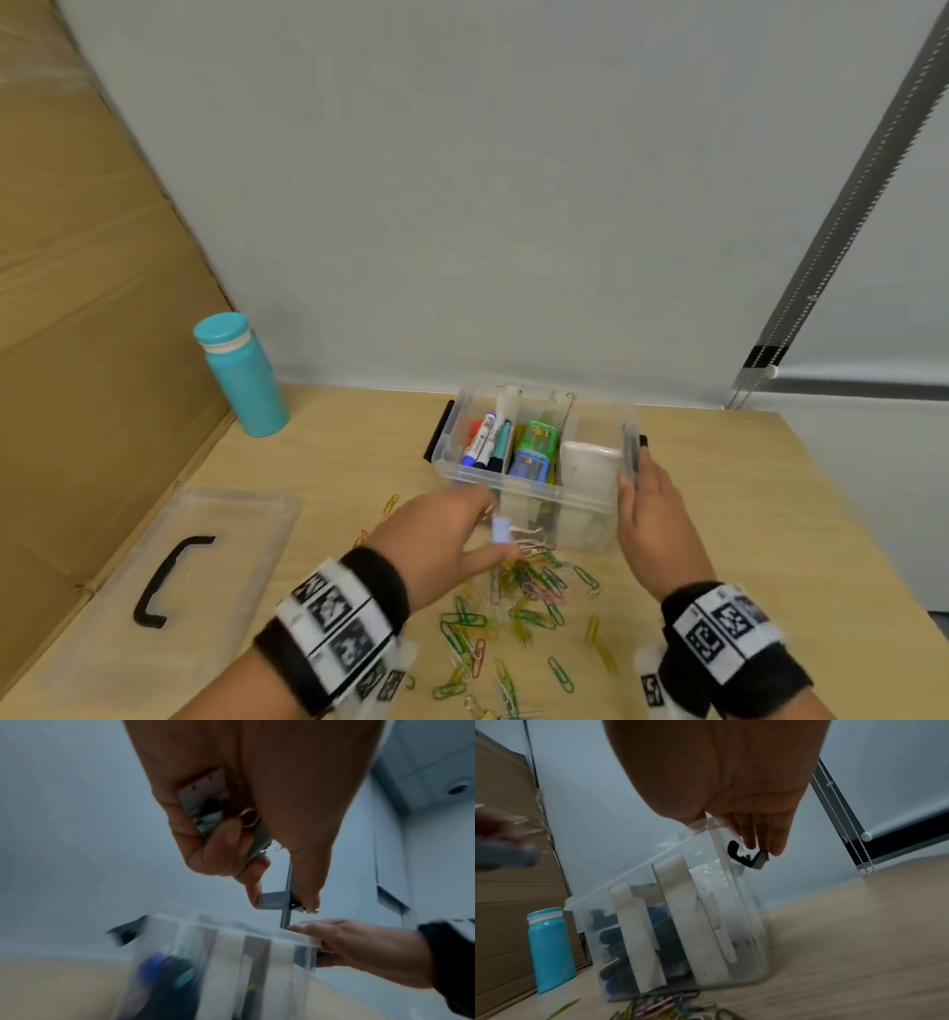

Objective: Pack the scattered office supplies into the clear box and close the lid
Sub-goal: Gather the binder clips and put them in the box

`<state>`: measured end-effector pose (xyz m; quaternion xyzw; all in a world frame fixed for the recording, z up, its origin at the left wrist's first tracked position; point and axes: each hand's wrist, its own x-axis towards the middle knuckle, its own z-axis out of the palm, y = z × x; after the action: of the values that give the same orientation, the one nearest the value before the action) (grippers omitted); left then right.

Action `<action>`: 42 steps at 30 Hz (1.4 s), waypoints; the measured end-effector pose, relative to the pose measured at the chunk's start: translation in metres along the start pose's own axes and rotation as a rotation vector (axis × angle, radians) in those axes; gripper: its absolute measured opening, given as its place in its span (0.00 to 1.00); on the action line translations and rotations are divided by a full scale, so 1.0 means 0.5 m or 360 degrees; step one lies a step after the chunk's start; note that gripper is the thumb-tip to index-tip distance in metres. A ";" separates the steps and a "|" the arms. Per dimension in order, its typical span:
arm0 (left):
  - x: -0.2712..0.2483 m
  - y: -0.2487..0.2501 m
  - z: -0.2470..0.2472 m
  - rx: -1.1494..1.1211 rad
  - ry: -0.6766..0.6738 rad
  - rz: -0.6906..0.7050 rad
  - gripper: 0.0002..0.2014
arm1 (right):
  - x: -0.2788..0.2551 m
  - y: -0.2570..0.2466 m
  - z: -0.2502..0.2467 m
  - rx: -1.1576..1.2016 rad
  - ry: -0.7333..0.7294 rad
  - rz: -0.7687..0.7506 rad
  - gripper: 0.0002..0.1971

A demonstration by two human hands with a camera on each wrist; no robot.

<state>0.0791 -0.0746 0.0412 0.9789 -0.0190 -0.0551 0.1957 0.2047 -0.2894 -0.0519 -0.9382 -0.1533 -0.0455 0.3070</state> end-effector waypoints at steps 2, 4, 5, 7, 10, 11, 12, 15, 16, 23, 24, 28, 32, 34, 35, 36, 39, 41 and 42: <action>0.082 0.043 -0.014 0.0178 0.0039 0.0063 0.20 | -0.003 -0.001 0.008 0.0036 0.0059 -0.0021 0.28; 0.171 0.082 -0.028 0.0387 0.0085 0.0078 0.21 | -0.006 -0.003 0.011 0.0052 0.0093 -0.0012 0.28; 0.214 0.100 -0.035 0.0467 0.0117 0.0073 0.20 | -0.007 -0.004 0.011 0.0052 0.0099 -0.0012 0.28; 0.288 0.134 -0.047 0.0548 0.0103 0.0051 0.18 | -0.009 -0.006 0.011 0.0039 0.0115 -0.0027 0.28; 0.370 0.156 -0.036 0.0627 -0.0081 -0.0003 0.14 | -0.006 -0.006 0.007 0.0023 0.0094 -0.0021 0.28; 0.391 0.156 -0.025 0.0638 -0.0136 -0.0037 0.12 | -0.006 -0.005 0.006 0.0014 0.0087 -0.0024 0.28; 0.408 0.156 -0.014 0.0642 -0.0182 -0.0073 0.12 | -0.006 -0.005 0.005 0.0008 0.0084 -0.0035 0.28; 0.453 0.158 0.016 0.0673 -0.0349 -0.0192 0.17 | -0.004 -0.006 0.003 -0.0033 0.0074 -0.0083 0.30; 0.460 0.162 0.023 0.0642 -0.0362 -0.0215 0.16 | -0.005 -0.006 0.002 -0.0053 0.0061 -0.0083 0.33; 0.458 0.169 0.006 0.0378 -0.0143 -0.0189 0.20 | -0.005 -0.002 -0.005 -0.0047 -0.0032 -0.0063 0.29; 0.440 0.165 -0.003 0.0302 -0.0088 -0.0179 0.19 | -0.006 -0.001 -0.005 -0.0041 -0.0024 -0.0061 0.29; 0.337 0.138 -0.045 -0.0046 0.0131 -0.0029 0.15 | -0.005 0.005 0.003 -0.0022 0.0027 -0.0076 0.29; 0.184 0.083 -0.046 -0.0325 0.0320 0.0070 0.10 | -0.008 0.005 0.004 -0.0023 0.0012 -0.0065 0.29; 0.107 0.040 -0.032 -0.0407 0.0386 0.0073 0.09 | -0.009 0.005 0.001 -0.0041 -0.0003 -0.0056 0.28; 0.068 0.014 -0.022 -0.0449 0.0403 0.0039 0.09 | -0.009 0.006 0.001 -0.0059 0.0016 -0.0056 0.28; 0.032 -0.015 -0.010 -0.0496 0.0405 -0.0022 0.09 | -0.012 0.003 -0.002 -0.0104 0.0060 -0.0062 0.28; -0.064 -0.108 0.029 -0.0591 0.0405 -0.0251 0.08 | -0.037 -0.023 -0.020 -0.0360 0.0252 -0.0215 0.28; -0.118 -0.163 0.062 -0.0578 0.0382 -0.0387 0.07 | -0.079 -0.063 -0.030 -0.0496 0.0303 -0.0486 0.24; -0.143 -0.186 0.081 -0.0553 0.0355 -0.0445 0.07 | -0.106 -0.084 -0.028 -0.0496 0.0265 -0.0660 0.20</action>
<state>0.0051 0.0000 -0.0245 0.9238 0.1481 0.0243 0.3523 0.1412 -0.2794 -0.0265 -0.9156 -0.3076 -0.2076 0.1547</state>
